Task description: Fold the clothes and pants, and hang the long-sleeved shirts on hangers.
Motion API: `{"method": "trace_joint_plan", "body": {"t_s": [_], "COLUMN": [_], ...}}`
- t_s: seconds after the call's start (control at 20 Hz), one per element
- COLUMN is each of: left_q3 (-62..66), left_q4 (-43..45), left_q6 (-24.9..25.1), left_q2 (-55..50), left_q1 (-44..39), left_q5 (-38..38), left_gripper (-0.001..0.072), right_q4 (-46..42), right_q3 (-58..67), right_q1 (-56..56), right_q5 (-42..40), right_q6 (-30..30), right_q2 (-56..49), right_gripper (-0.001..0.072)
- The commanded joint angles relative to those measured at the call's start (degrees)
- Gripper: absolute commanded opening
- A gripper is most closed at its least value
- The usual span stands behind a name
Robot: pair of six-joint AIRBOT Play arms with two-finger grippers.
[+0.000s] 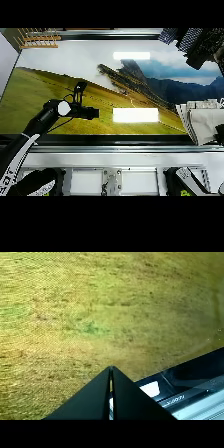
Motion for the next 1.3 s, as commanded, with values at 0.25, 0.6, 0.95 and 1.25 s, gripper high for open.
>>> {"method": "trace_joint_plan", "body": {"t_s": [0.25,0.6,0.95,1.25], "left_q3": [0.2,-5.2,-5.2,-5.2], "left_q4": [0.1,0.0,0.0,0.1], "left_q6": [0.0,-1.9,-1.9,-1.9], "left_q2": [2.1,9.0,9.0,9.0], "left_q1": [2.3,2.6,2.5,2.5], "left_q5": [0.2,6.1,6.1,5.9], "left_gripper": [0.0004,0.0004,0.0004,0.0004], "right_q4": [-6.8,14.1,19.0,18.8], "right_q3": [5.0,6.4,6.4,6.4], "right_q1": [-1.0,21.2,55.1,61.6], "right_q5": [3.5,-0.6,1.3,1.3], "right_q6": [-0.3,-19.3,-20.7,-20.7], "right_q2": [5.0,18.4,18.1,18.1], "right_gripper": [0.0505,0.0513,0.0512,0.0508]}}
